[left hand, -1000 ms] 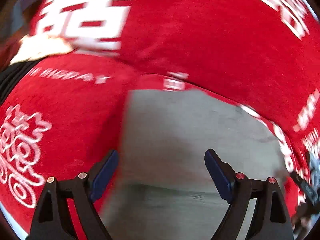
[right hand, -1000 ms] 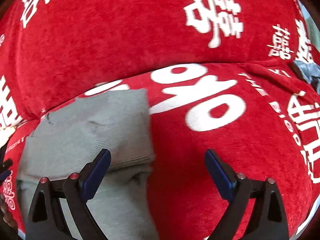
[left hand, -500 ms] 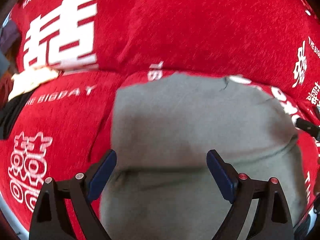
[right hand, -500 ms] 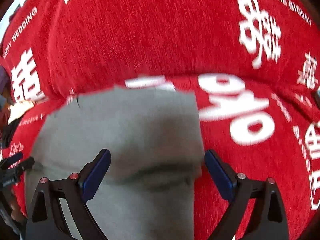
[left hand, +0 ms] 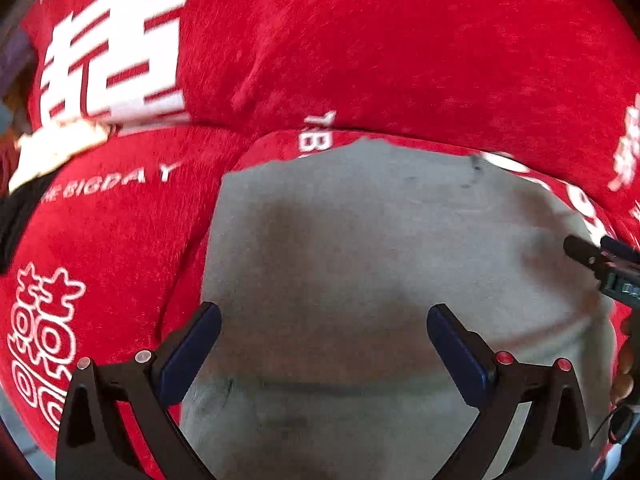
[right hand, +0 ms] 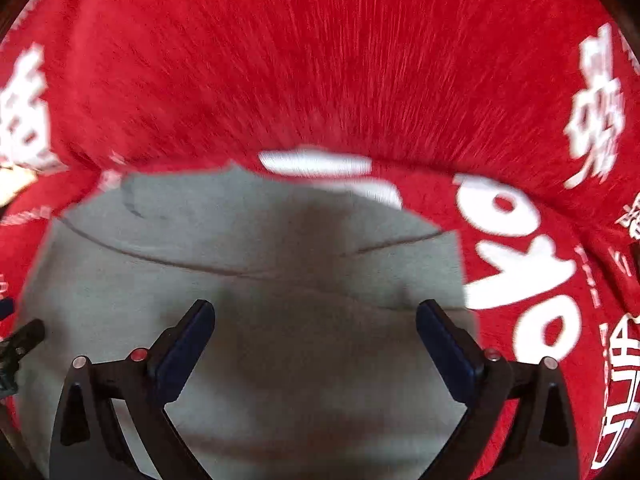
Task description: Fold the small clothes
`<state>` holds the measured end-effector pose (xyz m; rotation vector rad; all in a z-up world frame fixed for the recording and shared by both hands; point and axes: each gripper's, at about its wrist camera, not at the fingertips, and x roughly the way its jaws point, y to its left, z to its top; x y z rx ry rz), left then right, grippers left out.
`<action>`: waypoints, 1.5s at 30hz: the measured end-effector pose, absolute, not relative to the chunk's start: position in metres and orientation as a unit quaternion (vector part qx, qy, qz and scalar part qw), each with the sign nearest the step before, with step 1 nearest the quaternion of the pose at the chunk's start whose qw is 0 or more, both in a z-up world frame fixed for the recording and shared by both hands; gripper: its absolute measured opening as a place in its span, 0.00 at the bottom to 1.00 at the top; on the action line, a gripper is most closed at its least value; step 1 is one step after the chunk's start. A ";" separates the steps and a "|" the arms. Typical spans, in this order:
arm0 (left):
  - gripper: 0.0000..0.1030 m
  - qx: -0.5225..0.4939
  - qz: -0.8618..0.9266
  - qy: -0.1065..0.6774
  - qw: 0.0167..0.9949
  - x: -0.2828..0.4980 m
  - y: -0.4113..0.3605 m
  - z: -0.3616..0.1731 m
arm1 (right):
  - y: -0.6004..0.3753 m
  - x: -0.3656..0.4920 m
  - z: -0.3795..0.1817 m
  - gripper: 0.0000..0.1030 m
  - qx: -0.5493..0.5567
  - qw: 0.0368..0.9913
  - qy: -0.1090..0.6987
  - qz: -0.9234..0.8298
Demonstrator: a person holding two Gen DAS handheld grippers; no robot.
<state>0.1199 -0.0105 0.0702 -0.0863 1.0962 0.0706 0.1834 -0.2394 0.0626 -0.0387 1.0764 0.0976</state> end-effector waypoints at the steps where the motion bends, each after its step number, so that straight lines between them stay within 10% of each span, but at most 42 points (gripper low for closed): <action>1: 1.00 -0.039 0.026 0.517 0.855 0.113 -0.015 0.073 | -0.238 0.169 0.067 0.98 -0.009 0.858 0.510 0.055; 32: 1.00 0.008 -0.014 0.558 0.830 -0.072 0.005 0.041 | -0.235 -0.099 0.046 0.99 -0.138 0.821 0.539 0.130; 45: 1.00 -0.124 0.017 0.594 0.795 -0.107 0.043 0.014 | -0.230 -0.122 0.051 0.99 -0.114 0.828 0.536 0.120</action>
